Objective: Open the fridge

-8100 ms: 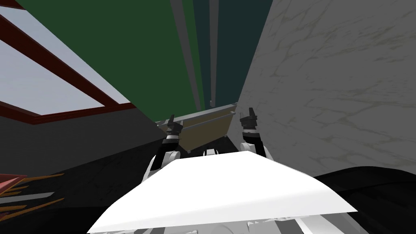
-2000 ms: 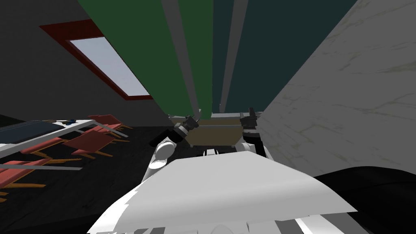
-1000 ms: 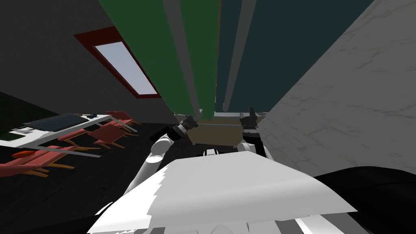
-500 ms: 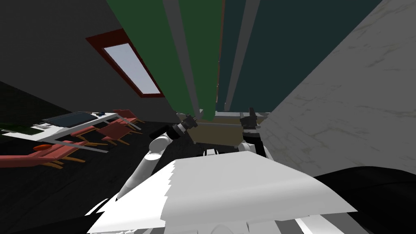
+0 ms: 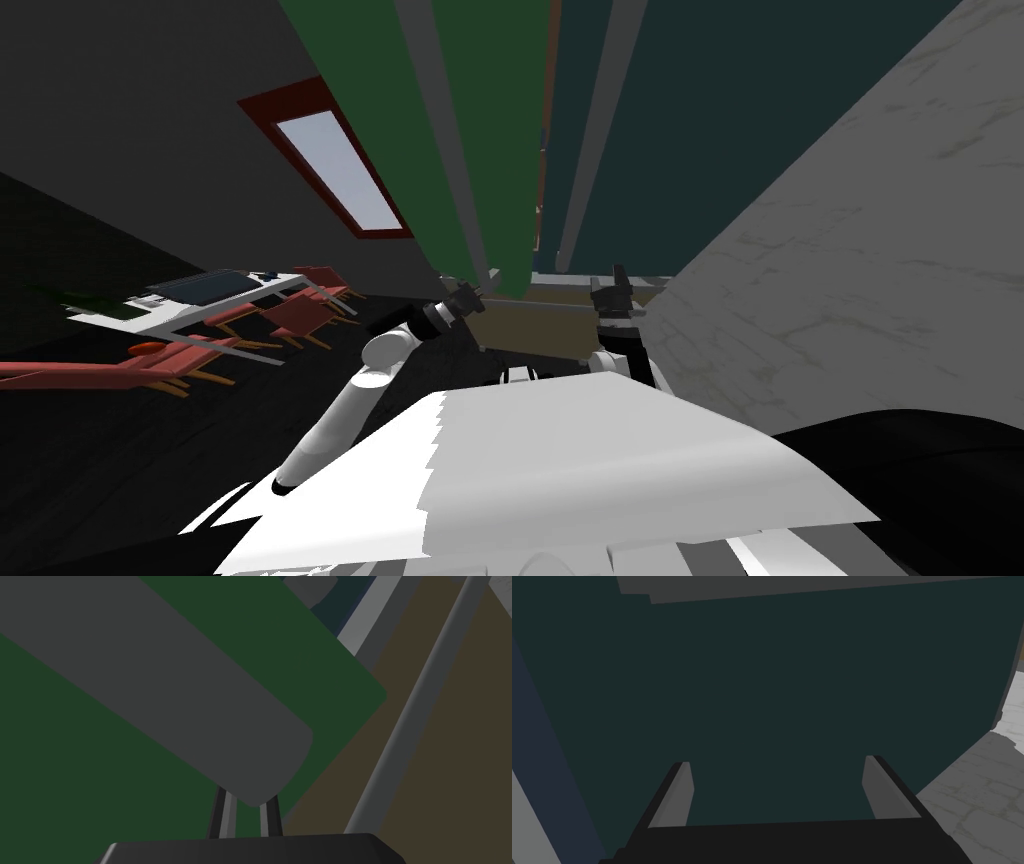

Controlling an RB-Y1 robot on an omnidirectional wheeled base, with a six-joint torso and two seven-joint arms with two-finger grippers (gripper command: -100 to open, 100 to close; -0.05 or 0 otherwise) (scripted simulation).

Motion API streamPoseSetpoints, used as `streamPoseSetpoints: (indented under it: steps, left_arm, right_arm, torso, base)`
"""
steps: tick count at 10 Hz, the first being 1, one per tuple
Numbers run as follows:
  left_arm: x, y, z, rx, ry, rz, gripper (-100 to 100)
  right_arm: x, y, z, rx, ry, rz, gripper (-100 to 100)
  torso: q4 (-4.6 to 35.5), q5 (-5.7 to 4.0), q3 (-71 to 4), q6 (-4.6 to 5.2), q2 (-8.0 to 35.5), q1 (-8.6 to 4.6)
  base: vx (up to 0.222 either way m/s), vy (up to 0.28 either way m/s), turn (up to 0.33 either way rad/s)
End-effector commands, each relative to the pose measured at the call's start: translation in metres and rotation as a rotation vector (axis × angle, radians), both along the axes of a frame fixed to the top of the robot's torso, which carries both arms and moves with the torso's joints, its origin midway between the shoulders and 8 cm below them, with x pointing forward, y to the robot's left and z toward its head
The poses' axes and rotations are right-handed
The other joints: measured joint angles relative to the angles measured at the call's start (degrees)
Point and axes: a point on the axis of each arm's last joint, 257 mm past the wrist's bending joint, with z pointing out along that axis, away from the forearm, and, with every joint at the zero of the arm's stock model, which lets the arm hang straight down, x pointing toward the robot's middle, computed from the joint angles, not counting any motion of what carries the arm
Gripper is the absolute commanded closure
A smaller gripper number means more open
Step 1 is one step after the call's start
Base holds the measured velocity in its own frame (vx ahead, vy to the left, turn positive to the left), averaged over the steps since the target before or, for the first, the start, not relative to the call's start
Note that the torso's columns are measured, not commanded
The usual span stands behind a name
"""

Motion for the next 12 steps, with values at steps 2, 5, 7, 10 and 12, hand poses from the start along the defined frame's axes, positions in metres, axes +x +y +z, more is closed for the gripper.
streamPoseSetpoints:
  steps: [2,5,7,10,12]
  left_arm:
    - [-0.003,0.001,0.001,-0.025,0.026,-0.019,100]
    - [-0.032,-0.024,0.001,-0.024,0.028,-0.116,100]
    - [-0.054,-0.040,0.003,-0.024,0.026,-0.182,100]
    - [-0.076,-0.055,0.006,-0.026,0.022,-0.248,100]
    - [-0.098,-0.068,0.009,-0.031,0.017,-0.314,100]
  right_arm:
    - [0.000,0.000,0.000,0.000,0.000,0.000,0]
    - [0.000,0.000,0.000,0.000,0.000,0.000,0]
    - [0.000,0.000,0.000,-0.001,0.000,0.000,0]
    - [0.000,0.000,0.000,0.000,0.000,0.000,0]
    - [0.000,0.000,0.000,0.000,0.000,0.000,0]
  torso:
    - [0.1,-0.12,0.0,0.11,0.0,-0.27]
    - [0.1,0.10,0.1,-0.05,0.1,0.36]
    - [0.1,0.13,-0.1,-0.17,0.0,0.46]
    - [0.2,0.01,-0.2,-0.14,-0.1,-0.01]
    - [0.3,-0.10,-0.1,0.04,0.1,-0.15]
  base:
    - [0.000,0.013,-0.009]
    - [0.011,0.206,-0.091]
    - [0.003,0.257,-0.087]
    - [-0.018,0.207,-0.045]
    - [-0.012,0.233,-0.094]
